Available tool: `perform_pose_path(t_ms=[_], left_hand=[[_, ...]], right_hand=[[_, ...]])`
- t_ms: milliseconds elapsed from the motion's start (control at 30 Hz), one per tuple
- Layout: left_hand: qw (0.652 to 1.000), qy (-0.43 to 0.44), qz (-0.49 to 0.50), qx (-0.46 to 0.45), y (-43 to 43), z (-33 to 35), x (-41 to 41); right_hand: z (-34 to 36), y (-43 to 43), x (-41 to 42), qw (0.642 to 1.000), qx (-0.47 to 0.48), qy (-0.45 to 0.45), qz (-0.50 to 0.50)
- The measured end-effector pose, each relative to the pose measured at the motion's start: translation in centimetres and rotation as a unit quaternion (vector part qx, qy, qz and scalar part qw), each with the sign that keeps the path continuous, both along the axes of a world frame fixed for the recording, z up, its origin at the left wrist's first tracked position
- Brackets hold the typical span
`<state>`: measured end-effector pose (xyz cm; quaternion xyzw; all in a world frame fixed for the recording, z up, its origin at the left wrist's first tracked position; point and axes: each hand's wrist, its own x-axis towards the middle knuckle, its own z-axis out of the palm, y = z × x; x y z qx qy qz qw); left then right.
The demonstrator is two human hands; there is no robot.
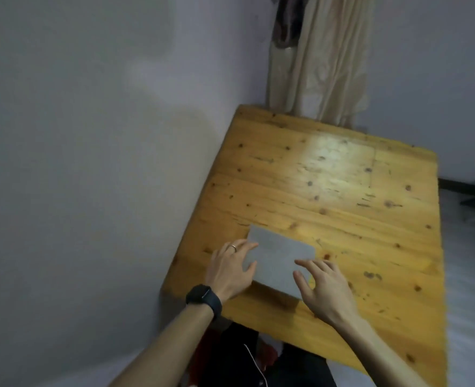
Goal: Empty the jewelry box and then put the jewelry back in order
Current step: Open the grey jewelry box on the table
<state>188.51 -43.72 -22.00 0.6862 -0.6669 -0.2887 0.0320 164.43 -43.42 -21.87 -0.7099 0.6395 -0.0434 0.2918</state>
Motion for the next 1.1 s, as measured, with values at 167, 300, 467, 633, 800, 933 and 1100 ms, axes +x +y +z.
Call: perform_pose_path(t_ms=[167,300,467,633,800,933,1100], left_hand=[[0.997,0.02,-0.069,0.042,-1.2,-4.0,1.5],[0.992,0.007,-0.127,0.02,-1.3,-7.4,2.4],[0.985,0.058,-0.155,-0.058,-1.6,-13.7,3.6],[0.963,0.149,-0.147,-0.17,-1.5,-19.1,4.6],[0.94,0.144,-0.176,-0.255,-0.5,-21.6,4.5],[0.948,0.098,-0.168,-0.253,0.5,-21.5,4.3],[0.956,0.035,-0.136,-0.258,2.4,-21.1,3.2]], right_hand=[[-3.5,2.8,0.5,0.997,0.034,0.002,-0.073],[-7.7,4.8,1.6,0.996,0.033,0.022,-0.086],[-13.7,5.7,2.2,0.994,-0.098,0.042,-0.033],[-19.4,5.8,2.6,0.973,-0.228,0.006,-0.035],[-22.1,6.4,3.6,0.942,-0.331,0.026,-0.059],[-23.1,6.7,4.5,0.929,-0.353,0.047,-0.099],[-22.8,7.2,5.1,0.932,-0.333,0.06,-0.131]])
